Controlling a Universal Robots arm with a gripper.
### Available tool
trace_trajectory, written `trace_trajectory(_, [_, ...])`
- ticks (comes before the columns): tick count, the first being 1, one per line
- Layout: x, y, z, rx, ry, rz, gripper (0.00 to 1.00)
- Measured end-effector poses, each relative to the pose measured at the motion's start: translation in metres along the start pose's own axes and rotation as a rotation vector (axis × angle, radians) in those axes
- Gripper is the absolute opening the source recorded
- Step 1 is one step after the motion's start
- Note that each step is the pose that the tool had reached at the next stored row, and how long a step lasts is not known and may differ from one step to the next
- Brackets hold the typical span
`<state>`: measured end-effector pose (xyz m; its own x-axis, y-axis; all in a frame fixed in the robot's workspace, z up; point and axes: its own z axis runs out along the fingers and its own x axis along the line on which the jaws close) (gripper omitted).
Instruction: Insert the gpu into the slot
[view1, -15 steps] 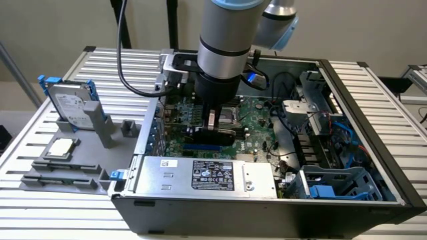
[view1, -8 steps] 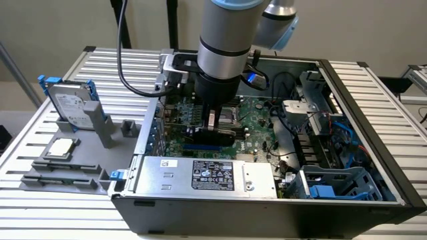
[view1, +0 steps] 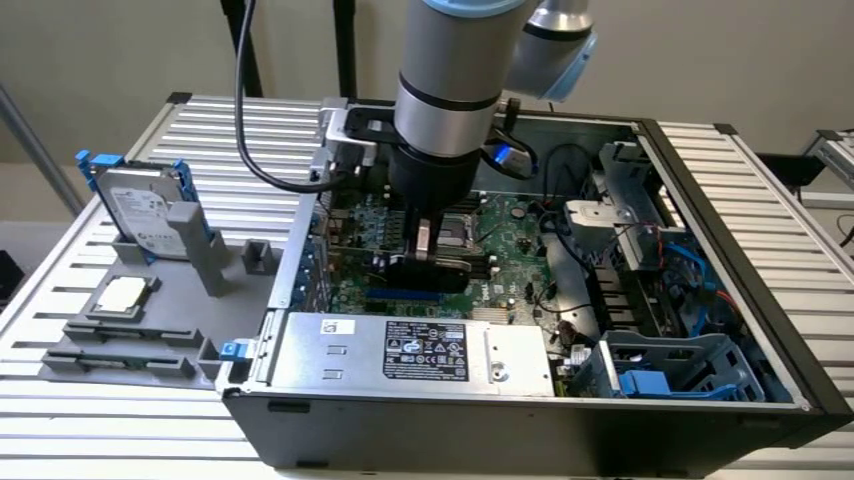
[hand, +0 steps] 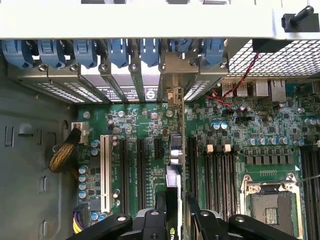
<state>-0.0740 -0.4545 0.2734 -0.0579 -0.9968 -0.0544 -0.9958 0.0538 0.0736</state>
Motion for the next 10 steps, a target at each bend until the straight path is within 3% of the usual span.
trace_trajectory(10, [-0.0001, 0.0022, 0.0002, -0.0003, 0.0005, -0.005, 0.26])
